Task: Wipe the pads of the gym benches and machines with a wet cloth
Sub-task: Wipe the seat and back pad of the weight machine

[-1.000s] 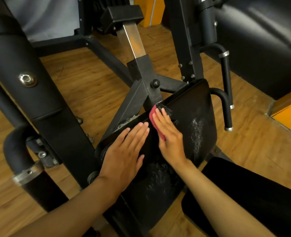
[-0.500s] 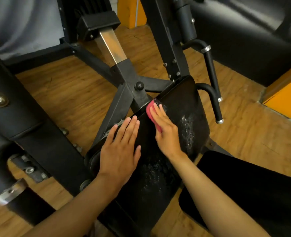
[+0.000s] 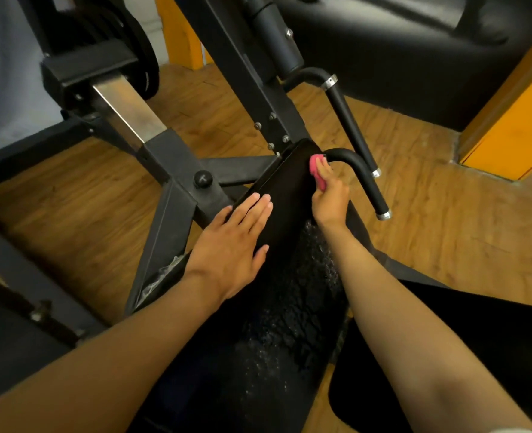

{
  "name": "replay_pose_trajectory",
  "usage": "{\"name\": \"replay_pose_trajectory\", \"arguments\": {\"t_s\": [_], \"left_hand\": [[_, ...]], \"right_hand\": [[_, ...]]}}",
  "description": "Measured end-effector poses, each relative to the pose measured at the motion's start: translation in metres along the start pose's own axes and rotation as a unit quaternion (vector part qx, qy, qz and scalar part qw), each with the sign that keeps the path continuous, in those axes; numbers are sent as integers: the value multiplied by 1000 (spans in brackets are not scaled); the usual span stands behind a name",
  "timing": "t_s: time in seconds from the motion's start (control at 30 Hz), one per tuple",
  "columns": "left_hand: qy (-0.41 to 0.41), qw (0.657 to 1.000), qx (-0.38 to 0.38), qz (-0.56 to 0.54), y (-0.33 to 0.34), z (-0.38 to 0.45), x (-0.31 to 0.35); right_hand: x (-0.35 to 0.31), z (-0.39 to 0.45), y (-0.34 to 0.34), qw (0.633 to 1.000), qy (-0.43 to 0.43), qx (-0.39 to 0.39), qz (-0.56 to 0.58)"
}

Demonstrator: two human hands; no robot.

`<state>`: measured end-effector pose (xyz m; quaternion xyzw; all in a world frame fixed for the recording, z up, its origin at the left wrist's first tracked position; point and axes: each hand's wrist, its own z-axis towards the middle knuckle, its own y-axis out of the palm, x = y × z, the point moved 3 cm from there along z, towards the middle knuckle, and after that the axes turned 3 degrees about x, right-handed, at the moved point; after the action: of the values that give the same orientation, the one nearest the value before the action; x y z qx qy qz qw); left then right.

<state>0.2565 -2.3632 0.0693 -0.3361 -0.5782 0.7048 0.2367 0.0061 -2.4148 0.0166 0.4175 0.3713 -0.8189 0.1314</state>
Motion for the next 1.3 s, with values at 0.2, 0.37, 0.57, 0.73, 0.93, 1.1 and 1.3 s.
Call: {"name": "replay_pose_trajectory", "arguments": {"t_s": [0.2,0.37,0.57,0.73,0.93,1.1,1.3], "left_hand": [[-5,1000,8,-6,3,-1,1],[-9,1000,13,-8,3,-1,2],[-11,1000,5,-4,2,-1,2],[-12,1000,7,0,2,-1,3],[-12,1000,8,6,2,-1,4],[-10,1000,5,14,3,-1,4],[-15,1000,5,24,1,-1,3]], "right_hand": [[84,-17,-33,978,202,56,-17],[74,-10,-32,981,187,43,16],[15,22,-15,998,-35,-41,-26],[100,-27,-32,994,76,59,-48],[85,-17,-24,998,61,27,-11],[92,-26,-23,998,47,29,-8],[157,-63,-46,960,268,66,-52]]}}
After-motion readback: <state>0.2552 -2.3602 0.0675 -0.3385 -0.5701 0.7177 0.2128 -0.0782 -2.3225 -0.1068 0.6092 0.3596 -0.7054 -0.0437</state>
